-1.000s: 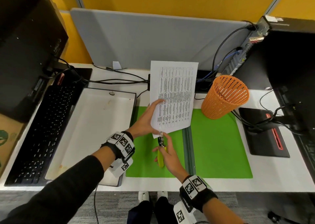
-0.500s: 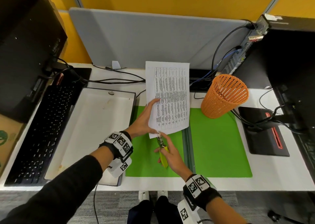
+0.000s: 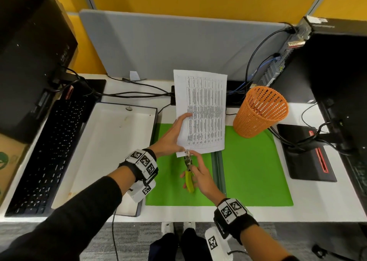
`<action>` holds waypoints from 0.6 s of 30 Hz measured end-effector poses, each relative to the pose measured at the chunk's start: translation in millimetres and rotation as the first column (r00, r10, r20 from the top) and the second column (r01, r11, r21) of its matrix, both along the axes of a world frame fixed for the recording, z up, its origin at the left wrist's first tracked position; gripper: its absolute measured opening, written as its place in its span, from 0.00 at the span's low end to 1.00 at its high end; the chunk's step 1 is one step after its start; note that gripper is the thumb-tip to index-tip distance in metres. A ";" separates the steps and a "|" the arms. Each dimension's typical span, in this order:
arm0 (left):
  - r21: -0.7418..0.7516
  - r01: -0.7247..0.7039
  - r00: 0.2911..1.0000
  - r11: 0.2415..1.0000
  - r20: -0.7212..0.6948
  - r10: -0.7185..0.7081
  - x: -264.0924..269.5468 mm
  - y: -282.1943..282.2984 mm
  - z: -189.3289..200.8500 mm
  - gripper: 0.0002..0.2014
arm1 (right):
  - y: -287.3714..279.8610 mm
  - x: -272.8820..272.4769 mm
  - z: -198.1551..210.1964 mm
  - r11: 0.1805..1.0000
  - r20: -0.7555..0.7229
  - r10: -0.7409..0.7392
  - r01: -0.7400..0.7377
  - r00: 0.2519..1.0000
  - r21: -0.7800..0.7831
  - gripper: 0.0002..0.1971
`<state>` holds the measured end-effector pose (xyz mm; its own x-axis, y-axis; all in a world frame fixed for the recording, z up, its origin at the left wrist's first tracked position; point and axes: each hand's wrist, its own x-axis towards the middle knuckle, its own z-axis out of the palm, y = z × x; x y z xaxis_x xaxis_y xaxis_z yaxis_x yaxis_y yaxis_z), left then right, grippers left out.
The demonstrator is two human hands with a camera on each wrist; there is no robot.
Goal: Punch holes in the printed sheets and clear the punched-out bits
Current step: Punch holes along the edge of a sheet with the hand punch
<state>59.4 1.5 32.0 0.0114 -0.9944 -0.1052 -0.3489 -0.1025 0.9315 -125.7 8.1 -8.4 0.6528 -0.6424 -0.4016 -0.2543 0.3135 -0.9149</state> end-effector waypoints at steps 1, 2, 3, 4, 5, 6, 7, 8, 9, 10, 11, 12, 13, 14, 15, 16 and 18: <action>0.000 -0.004 1.000 1.000 0.002 0.004 0.1 -0.8 0.0 0.56 | 0.6 -0.1 1.4 1.000 0.013 0.006 -0.006 1.000 0.005 0.19; 0.000 -0.012 1.000 1.000 0.005 0.012 0.7 -0.9 0.4 0.57 | 1.2 -0.4 1.8 1.000 0.018 0.007 -0.006 1.000 -0.010 0.20; -0.004 -0.023 1.000 1.000 0.006 0.023 2.0 -1.0 0.4 0.57 | 1.5 -1.2 1.3 0.999 0.012 0.006 -0.005 1.000 -0.045 0.22; -0.008 -0.034 0.999 0.999 0.003 0.034 3.0 -1.1 0.4 0.57 | 1.1 -2.9 0.4 0.995 -0.003 0.011 -0.011 1.000 -0.100 0.25; -0.011 -0.044 0.999 0.999 -0.007 0.044 3.7 -1.2 0.1 0.58 | 0.5 -4.7 -1.0 0.987 -0.024 0.022 -0.026 0.999 -0.158 0.29; -0.007 -0.052 0.998 0.999 -0.025 0.052 3.7 -1.1 0.0 0.58 | -0.5 -6.5 -2.5 0.979 -0.037 0.028 -0.034 0.999 -0.199 0.32; 0.001 -0.059 0.997 0.998 -0.044 0.059 3.3 -0.9 -0.3 0.58 | -2.0 -7.8 -3.2 0.975 -0.044 0.028 -0.037 0.999 -0.221 0.33; 0.008 -0.061 0.996 0.998 -0.056 0.062 2.5 -0.9 -0.6 0.58 | -3.8 -8.3 -3.5 0.975 -0.052 0.024 -0.035 0.998 -0.219 0.34; 0.013 -0.060 0.996 0.998 -0.059 0.060 1.5 -1.1 -1.1 0.58 | -5.1 -8.1 -3.3 0.979 -0.062 0.015 -0.027 0.998 -0.201 0.33; 0.015 -0.056 0.997 0.998 -0.054 0.057 0.7 -1.5 -1.5 0.59 | -5.0 -7.0 -1.8 0.985 -0.069 0.011 -0.022 0.998 -0.173 0.32; 0.017 -0.054 0.997 0.998 -0.049 0.055 0.1 -2.0 -1.8 0.59 | -4.1 -6.1 0.2 0.988 -0.070 0.014 -0.025 0.997 -0.150 0.32; 0.019 -0.054 0.997 0.998 -0.052 0.055 -0.2 -2.5 -1.7 0.59 | -2.8 -5.4 1.0 0.989 -0.075 0.015 -0.026 0.997 -0.144 0.32; 0.022 -0.057 0.996 0.998 -0.065 0.058 0.1 -2.9 -1.4 0.59 | -1.8 -4.9 1.0 0.987 -0.085 0.018 -0.032 0.996 -0.158 0.32; 0.029 -0.061 0.995 0.998 -0.083 0.063 0.4 -2.7 -1.0 0.59 | -1.5 -4.5 0.3 0.983 -0.102 0.022 -0.040 0.995 -0.179 0.31; 0.035 -0.066 0.992 0.997 -0.101 0.069 0.9 -2.2 -0.6 0.59 | -1.7 -4.5 -0.6 0.980 -0.122 0.022 -0.045 0.992 -0.194 0.30; 0.040 -0.072 0.990 0.997 -0.115 0.076 1.2 -1.7 -0.3 0.59 | -2.4 -4.7 -2.6 0.981 -0.135 0.014 -0.040 0.991 -0.189 0.28; 0.050 -0.087 0.985 0.995 -0.142 0.093 0.7 -0.5 -0.3 0.60 | -4.7 -6.0 -5.9 0.985 -0.166 0.012 -0.041 0.986 -0.169 0.22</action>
